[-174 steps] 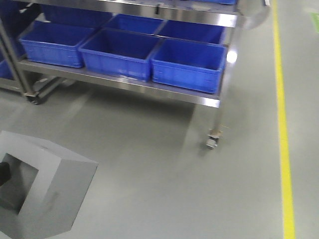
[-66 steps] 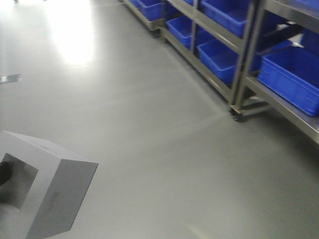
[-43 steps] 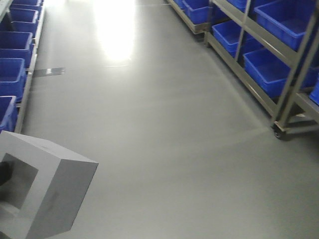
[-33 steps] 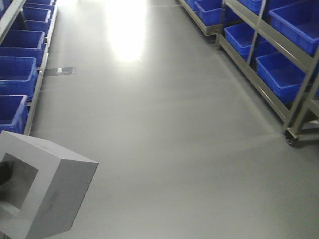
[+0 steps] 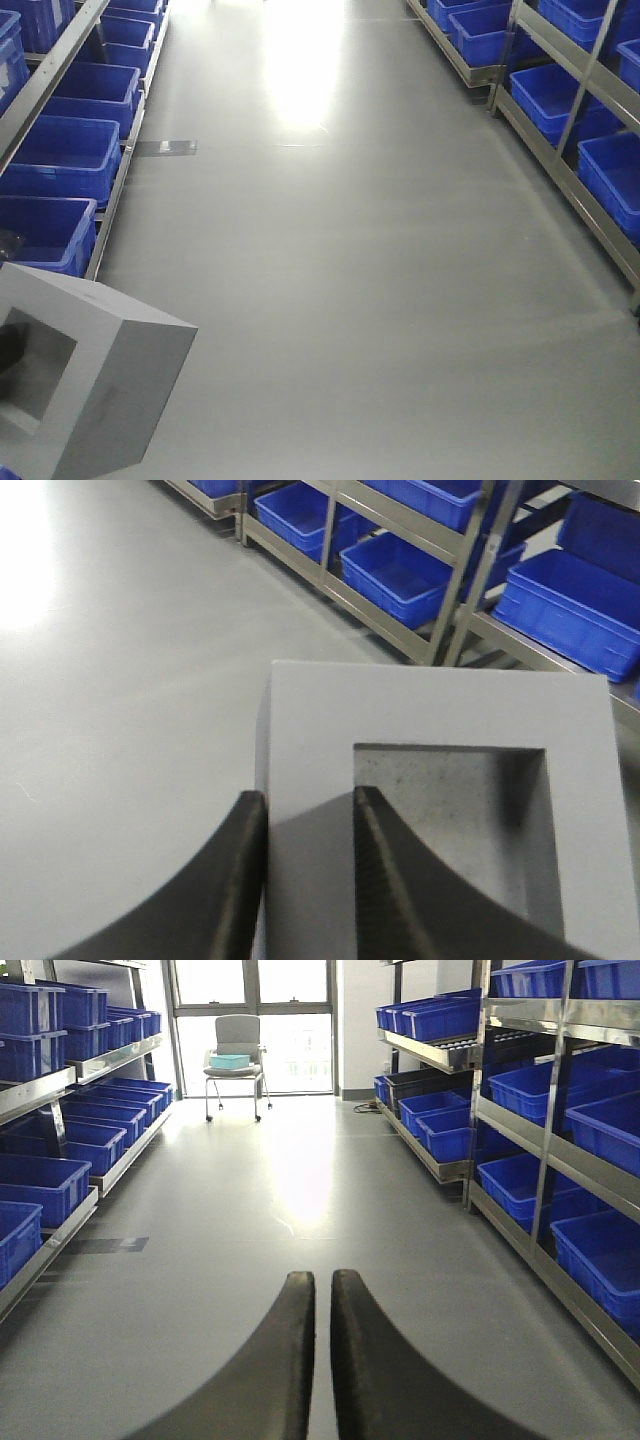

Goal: Sort gray base to blue bin
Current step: 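Drive the base along the aisle between blue bin shelves, then drive the base farther down the aisle toward the window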

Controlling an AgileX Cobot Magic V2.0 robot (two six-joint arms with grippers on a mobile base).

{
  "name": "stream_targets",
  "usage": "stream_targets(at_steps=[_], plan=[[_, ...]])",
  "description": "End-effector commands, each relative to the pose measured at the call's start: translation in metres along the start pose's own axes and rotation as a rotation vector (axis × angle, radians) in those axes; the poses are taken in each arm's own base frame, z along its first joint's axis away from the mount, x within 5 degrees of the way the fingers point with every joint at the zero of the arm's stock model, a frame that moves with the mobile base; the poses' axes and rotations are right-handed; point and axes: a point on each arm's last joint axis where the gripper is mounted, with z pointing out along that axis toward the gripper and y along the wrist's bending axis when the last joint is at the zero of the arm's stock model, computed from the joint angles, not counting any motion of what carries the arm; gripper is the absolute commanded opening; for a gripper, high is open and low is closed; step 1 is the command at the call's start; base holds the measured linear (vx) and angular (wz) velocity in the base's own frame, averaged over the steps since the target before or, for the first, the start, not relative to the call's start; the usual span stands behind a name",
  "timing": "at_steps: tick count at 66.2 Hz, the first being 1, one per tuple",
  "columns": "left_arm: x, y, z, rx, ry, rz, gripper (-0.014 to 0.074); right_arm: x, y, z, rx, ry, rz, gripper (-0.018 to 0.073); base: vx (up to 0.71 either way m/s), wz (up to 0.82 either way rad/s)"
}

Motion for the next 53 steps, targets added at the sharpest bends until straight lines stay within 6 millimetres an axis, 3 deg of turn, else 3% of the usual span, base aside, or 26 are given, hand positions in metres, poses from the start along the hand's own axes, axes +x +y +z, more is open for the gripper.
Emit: stream_targets(at_steps=[1, 53], plan=[[-0.0165, -0.0026, -0.005, 0.013, -0.124, -0.021, -0.0006, -0.009, 0.0002, -0.0012, 0.0, -0.092, -0.013, -0.0004, 0.26, 0.12], [-0.0165, -0.0026, -0.005, 0.013, -0.124, -0.021, -0.0006, -0.009, 0.0002, -0.0012, 0.0, -0.092, -0.013, -0.0004, 0.28, 0.07]])
